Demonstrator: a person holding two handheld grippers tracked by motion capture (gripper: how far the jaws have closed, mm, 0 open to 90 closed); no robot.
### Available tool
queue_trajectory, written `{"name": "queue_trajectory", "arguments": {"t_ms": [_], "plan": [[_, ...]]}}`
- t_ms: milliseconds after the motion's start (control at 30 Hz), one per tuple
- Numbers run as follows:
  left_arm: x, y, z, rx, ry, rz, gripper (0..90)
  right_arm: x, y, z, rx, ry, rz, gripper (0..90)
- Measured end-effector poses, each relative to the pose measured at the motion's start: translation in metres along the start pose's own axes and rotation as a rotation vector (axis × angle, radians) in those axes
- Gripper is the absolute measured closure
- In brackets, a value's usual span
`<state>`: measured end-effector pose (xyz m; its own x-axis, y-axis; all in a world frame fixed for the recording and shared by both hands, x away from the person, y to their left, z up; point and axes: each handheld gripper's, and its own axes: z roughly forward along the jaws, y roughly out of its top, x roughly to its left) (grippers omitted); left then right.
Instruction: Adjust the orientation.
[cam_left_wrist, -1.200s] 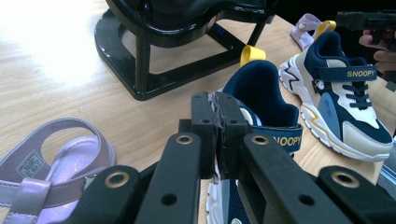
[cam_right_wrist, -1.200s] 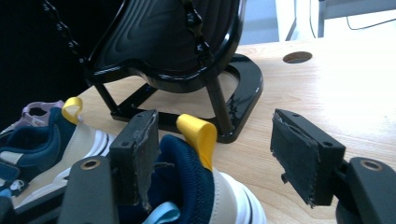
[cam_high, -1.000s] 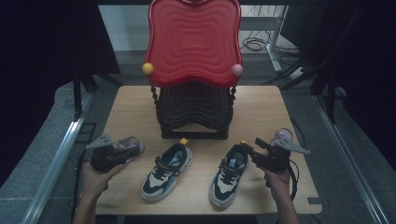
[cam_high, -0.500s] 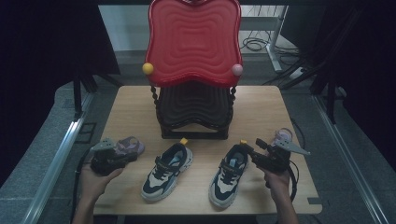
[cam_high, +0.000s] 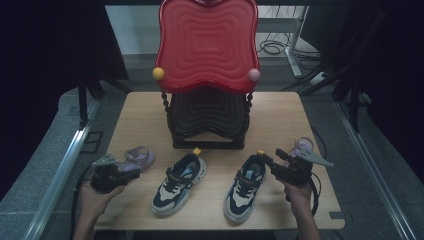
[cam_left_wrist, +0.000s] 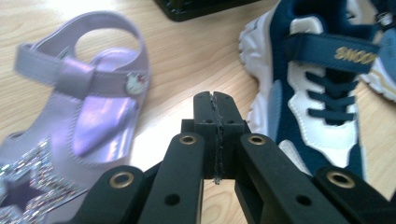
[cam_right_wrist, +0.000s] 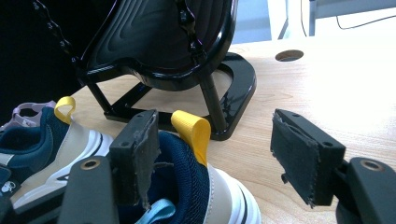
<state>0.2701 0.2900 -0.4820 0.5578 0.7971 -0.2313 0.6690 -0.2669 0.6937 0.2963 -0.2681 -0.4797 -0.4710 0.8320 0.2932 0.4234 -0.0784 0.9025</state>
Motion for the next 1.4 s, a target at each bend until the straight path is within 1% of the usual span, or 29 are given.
{"name": "queue_trajectory", "arguments": {"t_ms": [67,233,300,367,433,533,633,700,767,800,867,967,1133,1200,1400], "plan": [[0.002,-0.002,0.001,0.026,0.013,0.001,90.0,0.0,0.0,0.0,0.002,-0.001,-0.001,33.3],[0.004,-0.009,0.009,0.091,-0.01,0.004,90.0,0.0,-0.001,0.0,0.003,-0.001,-0.006,33.1],[0.005,-0.012,0.011,0.106,-0.013,0.004,90.0,0.0,-0.001,0.001,0.005,-0.001,-0.006,33.1],[0.008,-0.016,0.013,0.111,-0.011,-0.004,90.0,0.0,-0.002,0.001,0.008,-0.001,-0.006,33.1],[0.011,-0.02,0.013,0.114,-0.001,-0.016,90.0,0.0,-0.002,0.002,0.011,0.001,-0.007,33.0],[0.017,-0.025,0.013,0.116,0.03,-0.029,90.0,0.0,-0.002,0.002,0.016,0.001,-0.011,32.8],[0.019,-0.026,0.01,0.118,0.059,-0.038,90.0,0.0,-0.002,0.003,0.019,-0.002,-0.015,32.8],[0.02,-0.026,0.009,0.12,0.067,-0.035,90.0,0.0,-0.002,0.003,0.017,-0.004,-0.013,32.8],[0.021,-0.027,0.008,0.128,0.08,-0.04,90.0,-0.001,-0.002,0.003,0.015,-0.007,-0.012,32.8],[0.021,-0.027,0.009,0.136,0.092,-0.039,90.0,-0.001,-0.003,0.003,0.015,-0.008,-0.012,32.7],[0.021,-0.028,0.01,0.145,0.102,-0.036,90.0,-0.001,-0.003,0.003,0.018,-0.009,-0.017,32.6],[0.022,-0.028,0.012,0.154,0.104,-0.04,90.0,0.001,-0.002,0.003,0.021,-0.01,-0.027,32.4],[0.025,-0.03,0.016,0.174,0.129,-0.054,90.0,0.001,-0.002,0.004,0.023,-0.013,-0.029,32.3],[0.025,-0.03,0.016,0.172,0.125,-0.059,90.0,0.001,-0.002,0.003,0.024,-0.016,-0.028,32.3],[0.027,-0.031,0.015,0.162,0.133,-0.067,90.0,0.0,-0.002,0.004,0.025,-0.019,-0.026,32.3]]}}
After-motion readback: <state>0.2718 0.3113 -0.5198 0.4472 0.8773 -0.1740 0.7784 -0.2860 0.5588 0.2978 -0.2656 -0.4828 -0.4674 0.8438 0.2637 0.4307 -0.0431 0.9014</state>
